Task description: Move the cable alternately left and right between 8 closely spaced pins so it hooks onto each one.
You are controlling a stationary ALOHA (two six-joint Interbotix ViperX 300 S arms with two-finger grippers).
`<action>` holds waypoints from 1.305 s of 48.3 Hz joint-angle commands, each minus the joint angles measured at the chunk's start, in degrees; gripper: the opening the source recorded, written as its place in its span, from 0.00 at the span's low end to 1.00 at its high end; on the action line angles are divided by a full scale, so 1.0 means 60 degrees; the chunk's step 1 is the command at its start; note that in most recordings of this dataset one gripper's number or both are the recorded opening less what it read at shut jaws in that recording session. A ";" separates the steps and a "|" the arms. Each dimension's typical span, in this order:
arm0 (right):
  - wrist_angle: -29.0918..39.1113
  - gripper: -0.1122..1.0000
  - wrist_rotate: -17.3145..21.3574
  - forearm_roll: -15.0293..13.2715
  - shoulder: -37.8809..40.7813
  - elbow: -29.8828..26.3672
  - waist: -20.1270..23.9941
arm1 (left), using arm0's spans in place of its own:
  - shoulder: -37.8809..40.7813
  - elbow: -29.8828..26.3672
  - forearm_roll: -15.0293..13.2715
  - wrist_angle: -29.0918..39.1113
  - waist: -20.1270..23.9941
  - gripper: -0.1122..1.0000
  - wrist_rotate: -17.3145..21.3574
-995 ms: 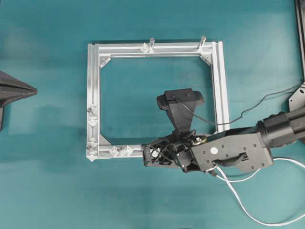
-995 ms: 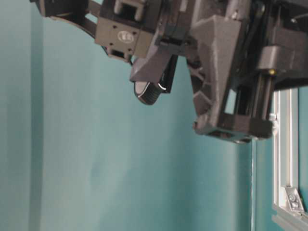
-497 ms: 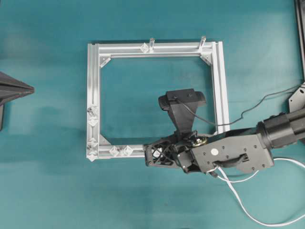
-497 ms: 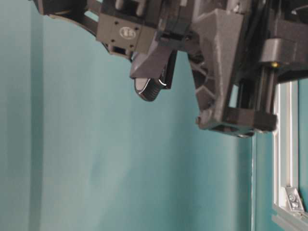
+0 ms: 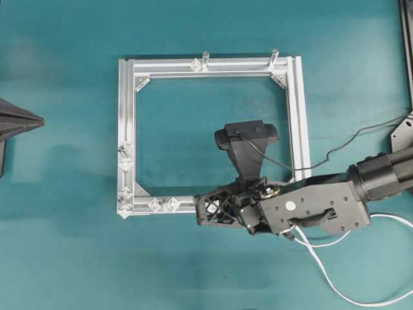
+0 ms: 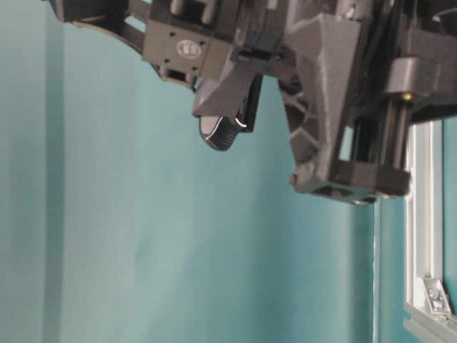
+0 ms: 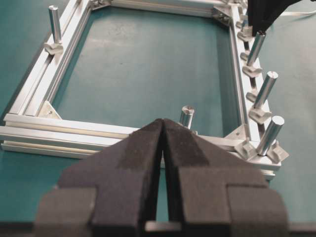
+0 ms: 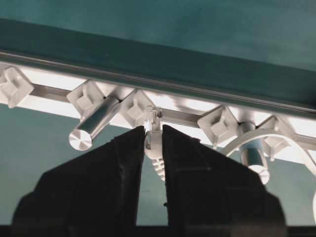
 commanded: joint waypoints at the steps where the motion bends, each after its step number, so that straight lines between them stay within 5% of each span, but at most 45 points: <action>1: 0.0029 0.22 0.0073 0.0000 -0.0176 -0.0308 0.0117 | 0.0073 -0.0117 0.0029 -0.0044 0.0015 0.10 -0.0044; 27: 0.0835 0.22 0.2827 0.0000 0.0000 -0.0835 0.1714 | 0.0073 -0.0117 0.0015 -0.0044 0.0029 0.10 -0.0029; 45: 0.1274 0.22 0.2666 -0.0015 0.1216 -0.2446 0.1787 | 0.0073 -0.0117 0.0015 -0.0044 0.0015 0.10 -0.0044; 63: 0.1860 0.22 0.1553 -0.0205 0.2329 -0.4409 0.1245 | 0.0073 -0.0117 0.0029 -0.0044 0.0029 0.10 -0.0044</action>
